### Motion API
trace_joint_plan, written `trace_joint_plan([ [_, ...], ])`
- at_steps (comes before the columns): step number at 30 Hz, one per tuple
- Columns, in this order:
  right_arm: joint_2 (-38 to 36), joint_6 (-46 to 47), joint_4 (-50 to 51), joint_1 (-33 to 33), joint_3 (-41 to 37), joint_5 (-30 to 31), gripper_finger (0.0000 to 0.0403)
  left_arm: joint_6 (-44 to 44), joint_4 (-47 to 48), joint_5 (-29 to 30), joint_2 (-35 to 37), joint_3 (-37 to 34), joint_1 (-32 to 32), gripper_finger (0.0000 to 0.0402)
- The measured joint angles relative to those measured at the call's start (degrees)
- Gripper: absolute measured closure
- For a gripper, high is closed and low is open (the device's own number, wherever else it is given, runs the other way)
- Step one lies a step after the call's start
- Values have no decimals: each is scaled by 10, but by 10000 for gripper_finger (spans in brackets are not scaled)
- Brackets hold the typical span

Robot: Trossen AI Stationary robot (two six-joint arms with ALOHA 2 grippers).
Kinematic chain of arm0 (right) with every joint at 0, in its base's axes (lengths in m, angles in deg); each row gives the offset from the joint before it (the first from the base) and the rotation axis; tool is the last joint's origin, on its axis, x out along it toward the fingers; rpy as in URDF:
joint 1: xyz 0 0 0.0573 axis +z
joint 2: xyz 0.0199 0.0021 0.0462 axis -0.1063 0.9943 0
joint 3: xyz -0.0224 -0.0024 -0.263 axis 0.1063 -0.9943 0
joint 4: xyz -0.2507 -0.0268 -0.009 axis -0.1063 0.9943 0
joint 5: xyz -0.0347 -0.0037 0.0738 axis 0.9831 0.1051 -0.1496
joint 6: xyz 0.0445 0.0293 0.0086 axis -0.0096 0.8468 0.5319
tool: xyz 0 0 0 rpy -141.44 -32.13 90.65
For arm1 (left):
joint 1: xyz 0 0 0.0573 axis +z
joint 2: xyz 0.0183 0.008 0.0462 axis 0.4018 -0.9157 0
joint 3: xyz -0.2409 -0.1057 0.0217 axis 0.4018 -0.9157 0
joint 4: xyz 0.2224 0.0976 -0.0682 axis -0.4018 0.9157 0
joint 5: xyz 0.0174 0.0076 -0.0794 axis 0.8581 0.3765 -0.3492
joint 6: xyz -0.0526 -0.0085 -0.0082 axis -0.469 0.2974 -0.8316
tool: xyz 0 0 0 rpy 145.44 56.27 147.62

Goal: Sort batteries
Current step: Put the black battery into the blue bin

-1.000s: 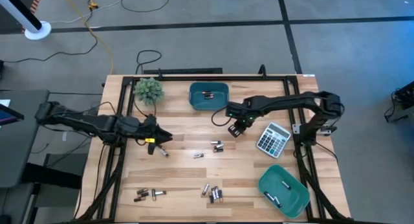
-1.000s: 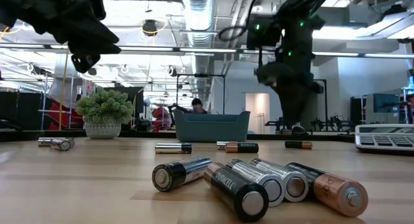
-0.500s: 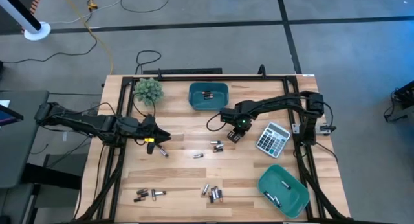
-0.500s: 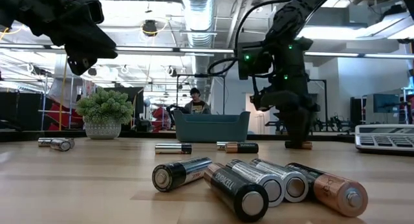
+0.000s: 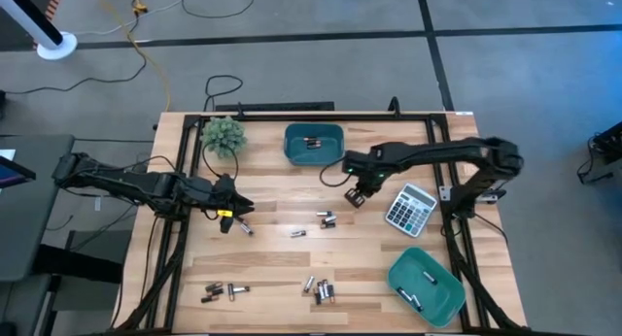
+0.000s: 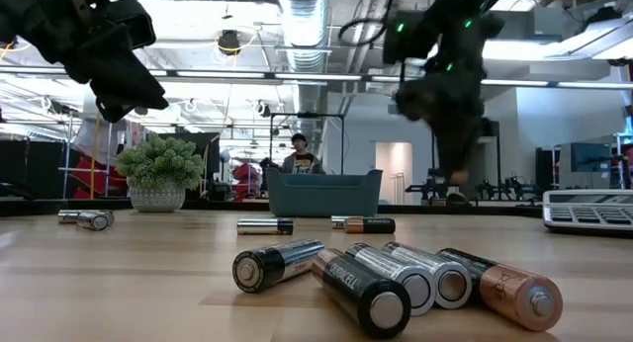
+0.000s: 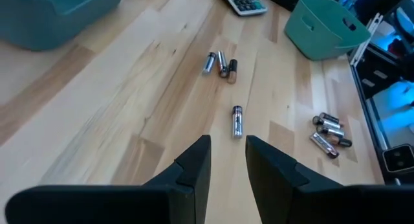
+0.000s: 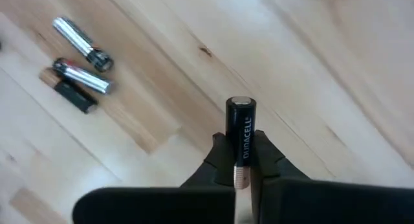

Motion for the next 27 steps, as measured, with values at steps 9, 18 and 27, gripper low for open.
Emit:
trace_joint_plan([
  [9,-145,59,24,-1,1,58,396,32,0,0,0,0,0,310],
  [18,-119,3,1,-38,124,131,397,32,0,1,0,0,0,310],
  [27,90,-137,14,-86,361,112,402,33,2,1,0,0,0,310],
])
